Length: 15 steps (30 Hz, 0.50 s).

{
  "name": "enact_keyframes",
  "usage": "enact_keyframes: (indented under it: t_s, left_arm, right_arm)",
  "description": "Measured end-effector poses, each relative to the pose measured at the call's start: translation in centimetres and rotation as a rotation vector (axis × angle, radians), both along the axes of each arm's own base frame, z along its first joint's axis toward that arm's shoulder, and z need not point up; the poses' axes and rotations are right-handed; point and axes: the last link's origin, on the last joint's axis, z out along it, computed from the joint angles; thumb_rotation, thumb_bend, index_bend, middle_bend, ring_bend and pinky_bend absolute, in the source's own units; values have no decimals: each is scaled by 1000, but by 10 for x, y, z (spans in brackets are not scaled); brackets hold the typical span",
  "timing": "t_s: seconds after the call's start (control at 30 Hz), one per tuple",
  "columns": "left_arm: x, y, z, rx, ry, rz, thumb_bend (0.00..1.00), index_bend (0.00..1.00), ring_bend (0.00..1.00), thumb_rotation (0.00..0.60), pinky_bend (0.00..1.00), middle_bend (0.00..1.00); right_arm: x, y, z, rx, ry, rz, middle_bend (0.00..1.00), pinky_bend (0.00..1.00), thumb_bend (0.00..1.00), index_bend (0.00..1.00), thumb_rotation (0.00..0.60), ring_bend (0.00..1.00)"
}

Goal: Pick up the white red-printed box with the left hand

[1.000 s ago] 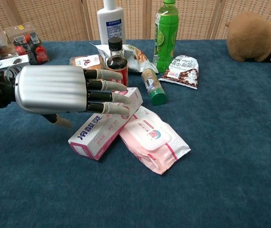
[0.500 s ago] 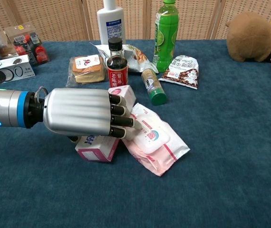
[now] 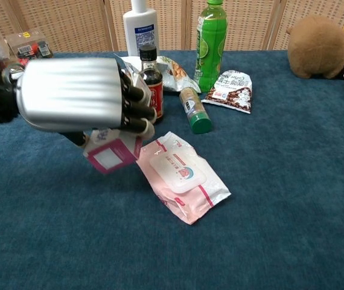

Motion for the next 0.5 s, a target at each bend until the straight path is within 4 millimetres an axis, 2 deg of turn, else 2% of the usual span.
enact_keyframes:
  t_s: [0.23,0.33,0.5]
  left_arm:
    - [7,-3,61,75,-27,-13,0,888,807,600,738,753]
    - [13,-9,81,98,-47,-23,0,888,807,600,739,753]
    - [19,-9,100,137,-63,-34,0,888,807,600,739,753]
  right_arm:
    - [3,1,-1,3,6,8,0,0,0,0,600,0]
    - [4,2,-2,4,9,10,0,0,0,0,600,0]
    - [5,2,-1,0,10,11,0,0,0,0,600,0]
